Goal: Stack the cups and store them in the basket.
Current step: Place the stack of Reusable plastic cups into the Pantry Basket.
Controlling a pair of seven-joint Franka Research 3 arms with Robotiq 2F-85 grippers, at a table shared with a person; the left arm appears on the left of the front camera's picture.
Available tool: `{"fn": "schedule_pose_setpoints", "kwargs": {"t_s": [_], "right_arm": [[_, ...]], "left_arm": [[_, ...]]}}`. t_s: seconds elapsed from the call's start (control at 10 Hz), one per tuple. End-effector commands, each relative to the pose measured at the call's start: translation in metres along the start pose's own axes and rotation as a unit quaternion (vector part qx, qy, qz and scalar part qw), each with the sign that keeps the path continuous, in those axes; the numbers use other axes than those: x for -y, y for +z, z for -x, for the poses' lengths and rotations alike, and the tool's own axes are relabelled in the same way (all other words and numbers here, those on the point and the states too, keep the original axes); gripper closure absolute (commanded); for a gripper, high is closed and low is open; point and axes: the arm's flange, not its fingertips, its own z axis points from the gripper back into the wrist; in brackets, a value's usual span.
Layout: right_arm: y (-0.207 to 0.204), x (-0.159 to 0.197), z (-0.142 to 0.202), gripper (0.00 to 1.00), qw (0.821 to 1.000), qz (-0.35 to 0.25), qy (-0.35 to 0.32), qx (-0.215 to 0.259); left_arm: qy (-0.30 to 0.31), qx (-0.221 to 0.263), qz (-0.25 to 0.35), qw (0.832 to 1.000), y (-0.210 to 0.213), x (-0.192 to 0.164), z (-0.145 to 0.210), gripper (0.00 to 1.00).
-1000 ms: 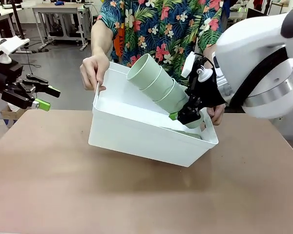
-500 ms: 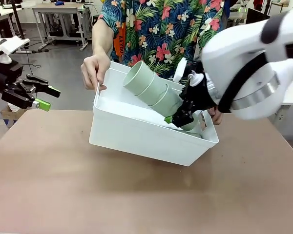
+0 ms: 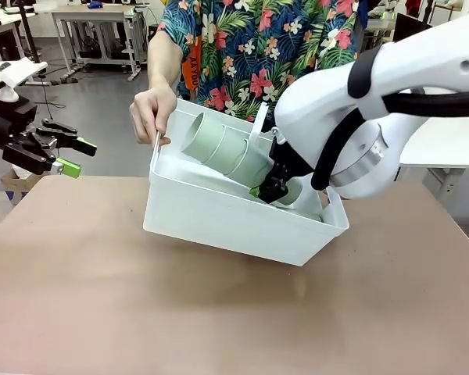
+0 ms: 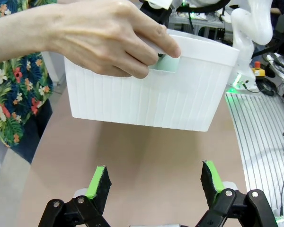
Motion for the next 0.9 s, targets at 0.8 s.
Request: {"fn": "schedule_pose_setpoints", "kwargs": {"t_s": [0.8], "right_arm": [[-0.047,0.002,-0.036,0.15,0.997,0.000,0.004,-0.080]], "left_arm": [[0.004,0.000,-0.004,1.000,0.000,0.000,-0.002,0.00]]}}
